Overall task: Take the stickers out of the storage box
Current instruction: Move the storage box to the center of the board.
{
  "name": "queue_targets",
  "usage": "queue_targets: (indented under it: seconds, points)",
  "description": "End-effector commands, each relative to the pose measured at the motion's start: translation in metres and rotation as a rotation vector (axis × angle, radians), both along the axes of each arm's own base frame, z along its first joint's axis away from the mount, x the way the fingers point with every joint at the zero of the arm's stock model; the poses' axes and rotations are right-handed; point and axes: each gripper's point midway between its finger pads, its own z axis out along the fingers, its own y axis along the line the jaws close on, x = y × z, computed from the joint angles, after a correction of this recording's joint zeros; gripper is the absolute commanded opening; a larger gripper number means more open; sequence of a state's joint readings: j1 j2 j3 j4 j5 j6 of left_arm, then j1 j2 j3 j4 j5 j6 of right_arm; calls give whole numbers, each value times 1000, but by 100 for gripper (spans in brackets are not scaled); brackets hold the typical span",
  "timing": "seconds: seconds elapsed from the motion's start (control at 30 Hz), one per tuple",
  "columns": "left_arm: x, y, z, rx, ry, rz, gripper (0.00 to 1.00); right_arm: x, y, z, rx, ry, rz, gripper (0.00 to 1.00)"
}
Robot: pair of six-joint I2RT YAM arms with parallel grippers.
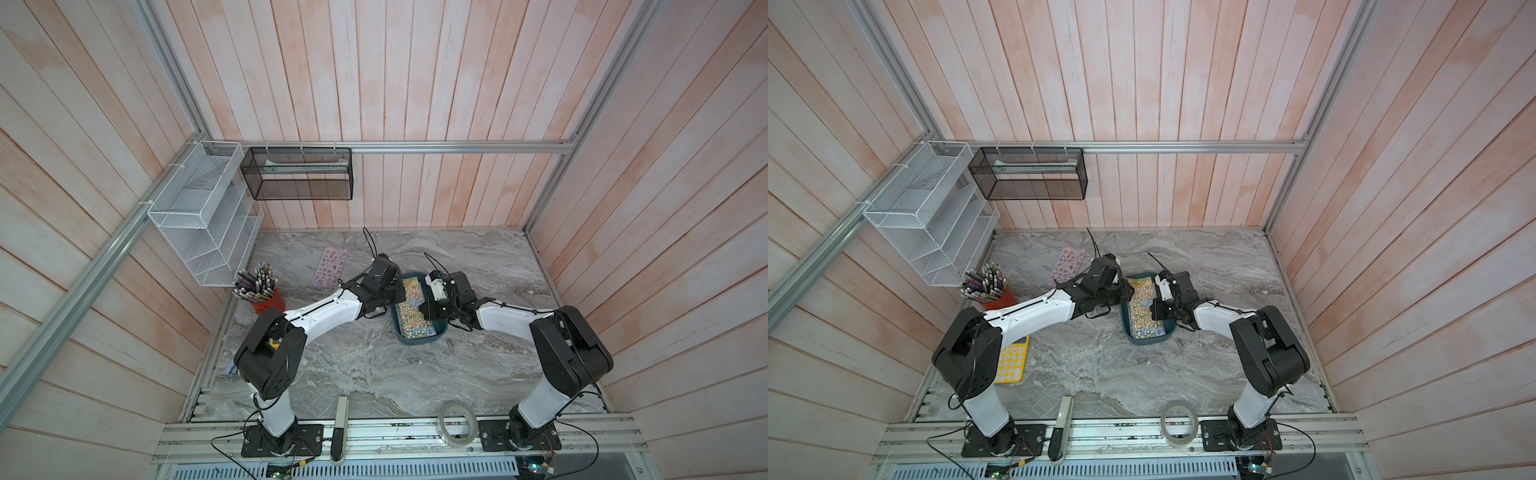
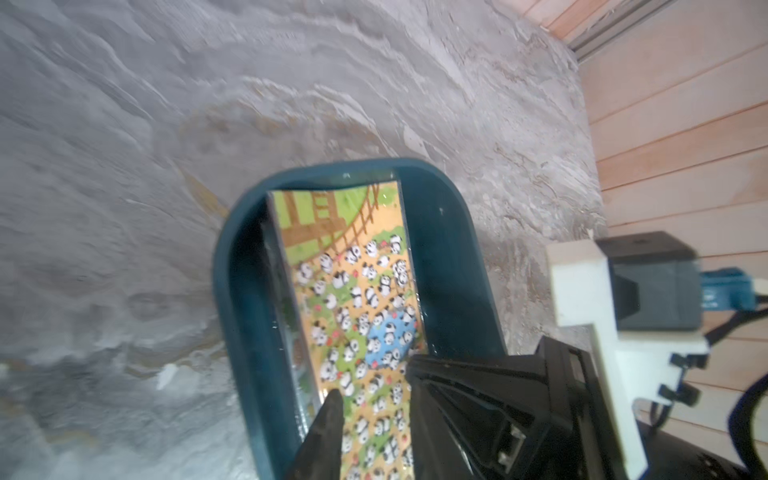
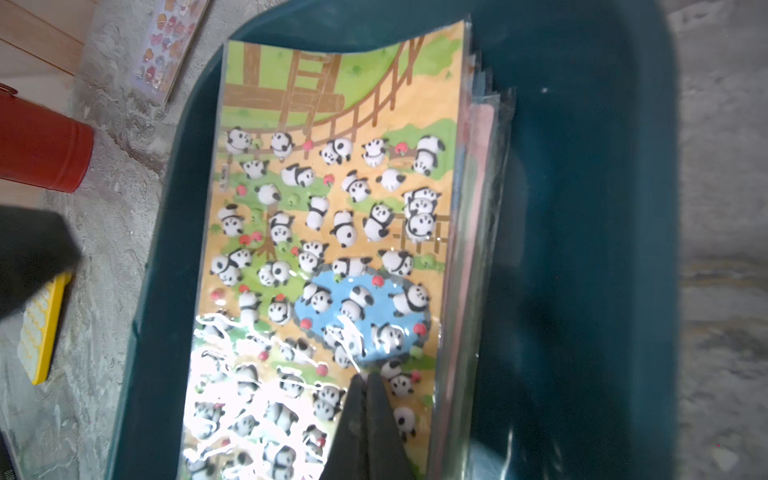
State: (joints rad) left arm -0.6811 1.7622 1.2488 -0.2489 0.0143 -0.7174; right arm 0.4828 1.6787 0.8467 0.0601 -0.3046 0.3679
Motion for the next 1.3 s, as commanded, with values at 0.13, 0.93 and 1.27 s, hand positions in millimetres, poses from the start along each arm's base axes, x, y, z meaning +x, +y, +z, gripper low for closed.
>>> queue_targets:
  seconds: [0.13, 0.93, 1.27]
  points:
    - [-12, 16, -41, 120, 89, 17, 32, -18, -17, -16, -69, 75, -42, 0]
    - [-8, 15, 0, 120, -21, 28, 35, -25, -16, -4, -40, 61, -56, 0]
    - [-23, 44, -52, 79, 103, 65, 37, -23, -15, 0, -39, 55, -55, 0]
